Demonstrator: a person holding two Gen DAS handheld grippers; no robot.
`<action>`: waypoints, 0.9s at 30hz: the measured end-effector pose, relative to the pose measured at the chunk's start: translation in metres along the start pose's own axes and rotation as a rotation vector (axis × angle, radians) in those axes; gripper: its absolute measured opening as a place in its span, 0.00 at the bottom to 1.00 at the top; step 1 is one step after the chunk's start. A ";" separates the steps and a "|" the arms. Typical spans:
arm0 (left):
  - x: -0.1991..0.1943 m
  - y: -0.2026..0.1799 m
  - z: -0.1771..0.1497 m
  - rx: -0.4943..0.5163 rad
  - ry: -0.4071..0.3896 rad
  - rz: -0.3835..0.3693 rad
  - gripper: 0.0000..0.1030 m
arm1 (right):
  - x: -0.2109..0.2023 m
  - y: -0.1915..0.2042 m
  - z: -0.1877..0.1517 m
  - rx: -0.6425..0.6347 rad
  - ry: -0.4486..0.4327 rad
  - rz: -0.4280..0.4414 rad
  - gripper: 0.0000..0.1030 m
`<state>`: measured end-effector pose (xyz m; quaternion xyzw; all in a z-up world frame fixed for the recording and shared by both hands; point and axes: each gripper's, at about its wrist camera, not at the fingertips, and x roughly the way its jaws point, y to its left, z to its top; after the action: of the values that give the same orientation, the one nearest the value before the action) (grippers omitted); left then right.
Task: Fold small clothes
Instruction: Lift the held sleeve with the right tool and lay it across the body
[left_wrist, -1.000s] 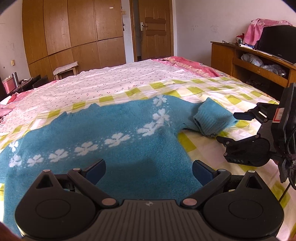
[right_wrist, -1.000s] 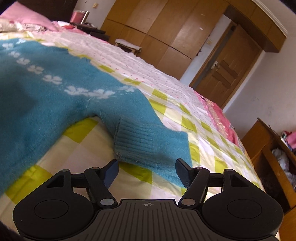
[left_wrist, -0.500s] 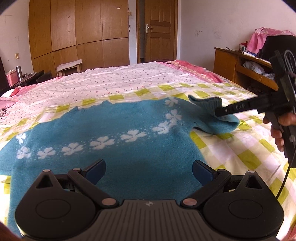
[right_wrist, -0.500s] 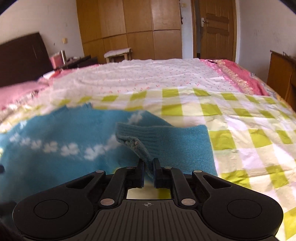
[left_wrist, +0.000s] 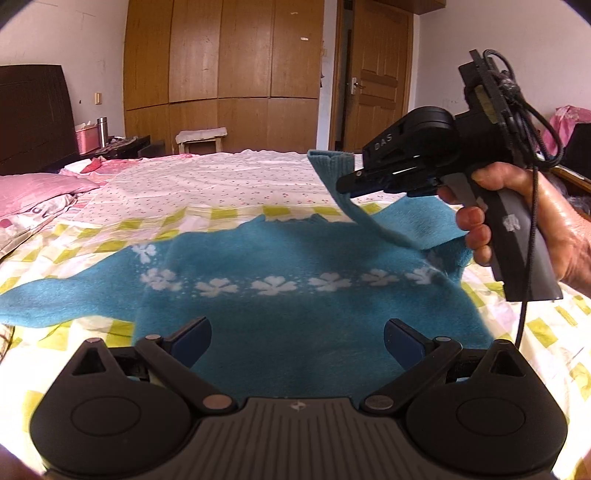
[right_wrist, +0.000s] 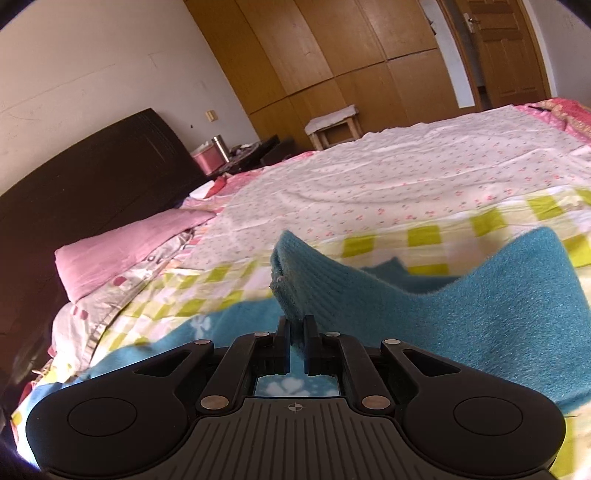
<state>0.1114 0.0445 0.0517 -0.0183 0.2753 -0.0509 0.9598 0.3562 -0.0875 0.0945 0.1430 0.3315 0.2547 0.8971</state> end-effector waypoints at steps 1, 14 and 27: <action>0.000 0.007 -0.001 -0.012 -0.004 0.007 1.00 | 0.014 0.010 -0.003 0.007 0.011 0.014 0.07; -0.001 0.067 -0.015 -0.108 -0.026 0.038 1.00 | 0.118 0.067 -0.052 -0.013 0.129 -0.017 0.07; 0.009 0.108 -0.018 -0.210 -0.058 0.159 1.00 | 0.119 0.083 -0.079 -0.161 0.140 0.016 0.23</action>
<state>0.1191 0.1511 0.0246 -0.0982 0.2517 0.0551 0.9612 0.3508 0.0536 0.0094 0.0551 0.3706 0.2971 0.8783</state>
